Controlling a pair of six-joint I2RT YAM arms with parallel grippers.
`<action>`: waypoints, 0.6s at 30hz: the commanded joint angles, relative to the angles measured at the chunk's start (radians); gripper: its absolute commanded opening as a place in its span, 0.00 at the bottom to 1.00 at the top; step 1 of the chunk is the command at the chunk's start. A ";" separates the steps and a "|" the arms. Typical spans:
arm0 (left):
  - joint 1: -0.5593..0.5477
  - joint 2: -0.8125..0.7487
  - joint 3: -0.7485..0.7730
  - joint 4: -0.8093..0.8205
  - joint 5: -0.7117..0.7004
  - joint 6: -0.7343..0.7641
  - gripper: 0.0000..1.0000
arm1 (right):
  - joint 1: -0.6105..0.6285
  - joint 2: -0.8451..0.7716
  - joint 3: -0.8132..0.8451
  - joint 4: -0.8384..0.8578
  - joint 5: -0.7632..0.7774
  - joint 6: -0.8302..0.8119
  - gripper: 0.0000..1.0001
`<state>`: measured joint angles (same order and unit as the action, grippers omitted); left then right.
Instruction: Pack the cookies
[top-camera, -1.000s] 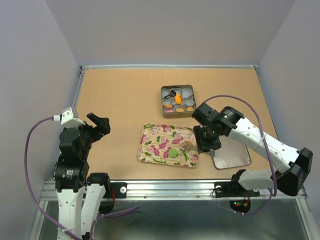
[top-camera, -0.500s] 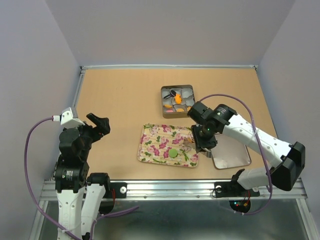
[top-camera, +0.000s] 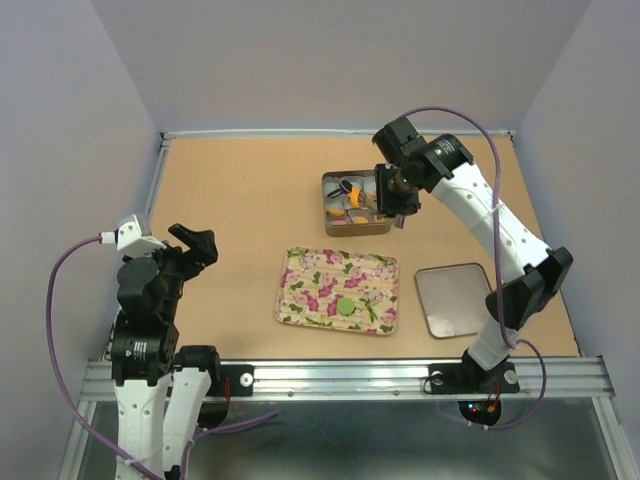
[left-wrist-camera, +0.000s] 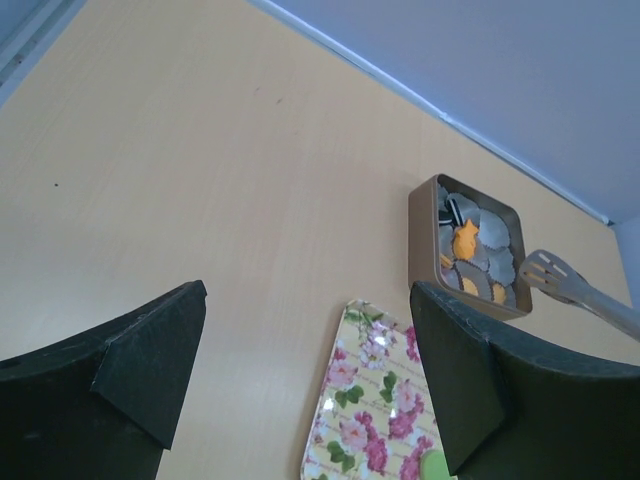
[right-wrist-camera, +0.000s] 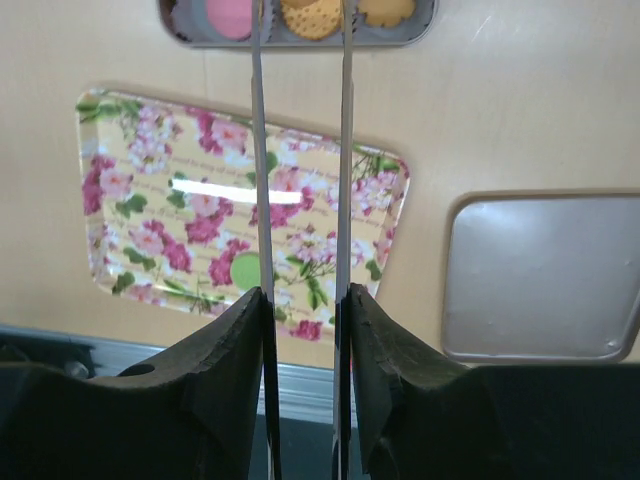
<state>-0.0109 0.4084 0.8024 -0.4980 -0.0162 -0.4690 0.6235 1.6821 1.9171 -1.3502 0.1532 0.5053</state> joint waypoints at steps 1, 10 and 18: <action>0.003 -0.011 -0.040 0.096 -0.010 -0.013 0.95 | -0.060 0.089 0.108 0.006 0.011 -0.042 0.31; 0.003 -0.054 -0.063 0.118 -0.011 -0.020 0.95 | -0.162 0.232 0.189 0.026 -0.012 -0.063 0.31; 0.003 -0.028 -0.065 0.119 0.002 -0.013 0.95 | -0.180 0.301 0.240 0.036 -0.020 -0.067 0.31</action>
<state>-0.0109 0.3645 0.7475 -0.4370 -0.0162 -0.4877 0.4393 1.9709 2.0914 -1.3445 0.1383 0.4522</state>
